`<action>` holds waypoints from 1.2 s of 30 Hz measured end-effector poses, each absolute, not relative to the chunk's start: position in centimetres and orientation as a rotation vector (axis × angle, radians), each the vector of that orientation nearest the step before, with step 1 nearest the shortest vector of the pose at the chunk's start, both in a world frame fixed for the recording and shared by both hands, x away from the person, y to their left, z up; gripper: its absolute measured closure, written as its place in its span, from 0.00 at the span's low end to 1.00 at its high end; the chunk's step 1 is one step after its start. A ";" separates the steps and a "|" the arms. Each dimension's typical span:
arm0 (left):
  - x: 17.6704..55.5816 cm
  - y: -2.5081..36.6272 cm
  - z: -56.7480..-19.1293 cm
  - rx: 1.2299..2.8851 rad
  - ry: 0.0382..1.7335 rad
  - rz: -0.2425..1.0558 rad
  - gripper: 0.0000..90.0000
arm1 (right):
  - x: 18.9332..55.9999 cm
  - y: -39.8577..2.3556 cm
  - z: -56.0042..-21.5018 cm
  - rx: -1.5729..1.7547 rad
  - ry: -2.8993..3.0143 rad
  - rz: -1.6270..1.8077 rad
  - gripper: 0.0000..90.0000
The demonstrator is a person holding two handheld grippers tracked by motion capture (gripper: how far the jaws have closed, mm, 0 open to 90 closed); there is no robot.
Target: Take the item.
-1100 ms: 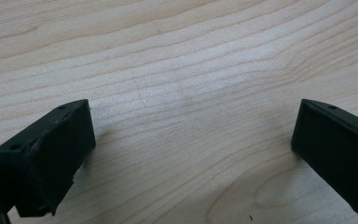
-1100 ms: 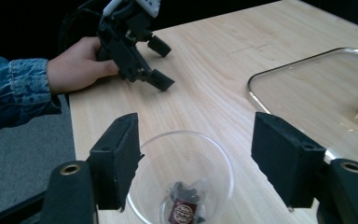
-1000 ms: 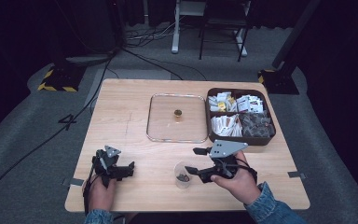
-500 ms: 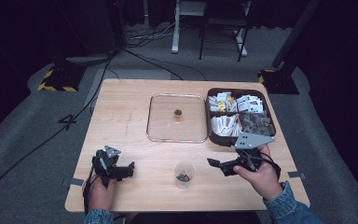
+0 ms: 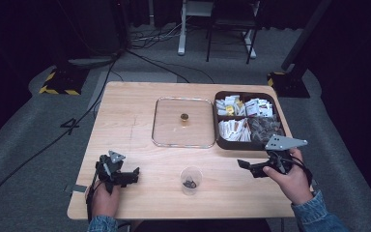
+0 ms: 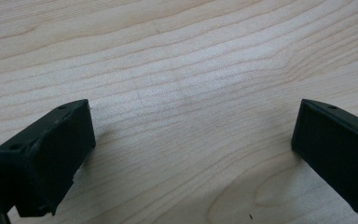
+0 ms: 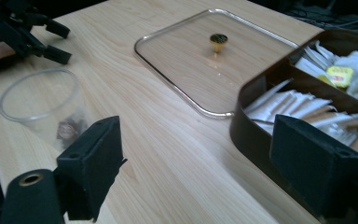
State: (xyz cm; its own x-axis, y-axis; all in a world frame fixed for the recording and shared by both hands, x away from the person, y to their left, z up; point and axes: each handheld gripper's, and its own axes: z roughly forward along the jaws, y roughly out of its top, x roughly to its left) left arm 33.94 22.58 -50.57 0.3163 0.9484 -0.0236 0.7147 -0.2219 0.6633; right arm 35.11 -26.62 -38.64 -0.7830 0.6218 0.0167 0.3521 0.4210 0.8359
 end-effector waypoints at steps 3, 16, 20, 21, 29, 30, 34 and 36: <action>33.9 22.6 -50.6 2.014 1.463 0.528 0.00 | 35.4 -27.5 -39.2 0.874 2.384 1.273 0.19; 34.0 22.6 -50.6 2.012 1.463 0.524 0.00 | 36.4 -30.2 -42.4 1.001 2.387 1.194 0.18; 34.0 22.6 -50.6 2.013 1.462 0.523 0.00 | 36.7 -30.7 -43.7 1.042 2.389 1.164 0.18; 34.0 22.6 -50.6 2.013 1.462 0.523 0.00 | 36.8 -30.9 -44.1 1.054 2.389 1.154 0.18; 34.0 22.6 -50.6 2.013 1.462 0.523 0.00 | 37.2 -31.9 -46.8 1.128 2.379 1.117 0.18; 34.0 22.6 -50.6 2.013 1.462 0.523 0.00 | 37.2 -32.0 -47.0 1.136 2.379 1.115 0.18; 34.0 22.6 -50.6 2.013 1.462 0.523 0.00 | 37.2 -32.5 -48.2 1.164 2.375 1.100 0.18; 34.0 22.6 -50.6 2.013 1.463 0.524 0.00 | 37.2 -32.7 -48.8 1.176 2.373 1.089 0.18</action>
